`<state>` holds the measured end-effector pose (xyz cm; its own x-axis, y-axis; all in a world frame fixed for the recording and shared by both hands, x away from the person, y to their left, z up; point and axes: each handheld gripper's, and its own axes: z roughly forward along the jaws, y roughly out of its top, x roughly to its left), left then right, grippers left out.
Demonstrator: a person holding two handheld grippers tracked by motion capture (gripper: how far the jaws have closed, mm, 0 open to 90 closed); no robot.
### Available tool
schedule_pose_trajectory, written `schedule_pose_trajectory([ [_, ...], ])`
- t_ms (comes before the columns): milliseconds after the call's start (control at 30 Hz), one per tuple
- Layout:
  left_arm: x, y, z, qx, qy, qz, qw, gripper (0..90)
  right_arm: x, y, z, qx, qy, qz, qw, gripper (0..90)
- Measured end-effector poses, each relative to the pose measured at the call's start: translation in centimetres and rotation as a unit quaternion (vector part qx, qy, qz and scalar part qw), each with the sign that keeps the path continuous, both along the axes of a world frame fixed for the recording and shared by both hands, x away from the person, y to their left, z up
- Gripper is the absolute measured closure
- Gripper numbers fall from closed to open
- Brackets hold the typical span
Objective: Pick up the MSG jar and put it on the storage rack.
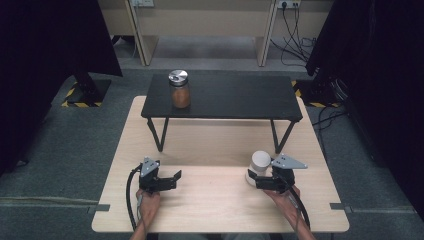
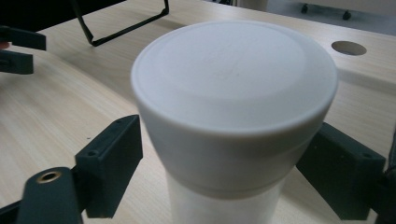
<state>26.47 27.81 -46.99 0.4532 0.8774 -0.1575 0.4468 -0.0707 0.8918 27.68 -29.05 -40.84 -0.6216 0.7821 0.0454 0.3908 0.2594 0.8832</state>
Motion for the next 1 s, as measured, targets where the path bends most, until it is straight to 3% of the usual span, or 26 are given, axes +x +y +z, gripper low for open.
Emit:
schedule_pose_trajectory([
  [233, 0.0, -0.1, 0.0, 0.002, 0.001, 0.001, 1.0000, 0.0, 0.1, 0.4, 0.0, -0.006, -0.006, -0.007, 0.9999, 32.9],
  [400, 0.0, -0.1, 0.1, 0.003, 0.001, 0.001, 1.0000, 0.0, -0.4, 0.9, 0.0, -0.021, -0.020, -0.009, 0.9996, 34.8],
  [1000, 0.1, -0.1, 0.0, -0.001, 0.000, 0.001, 1.0000, 0.0, -0.7, 1.5, 0.6, -0.030, -0.014, -0.023, 0.9992, 35.2],
])
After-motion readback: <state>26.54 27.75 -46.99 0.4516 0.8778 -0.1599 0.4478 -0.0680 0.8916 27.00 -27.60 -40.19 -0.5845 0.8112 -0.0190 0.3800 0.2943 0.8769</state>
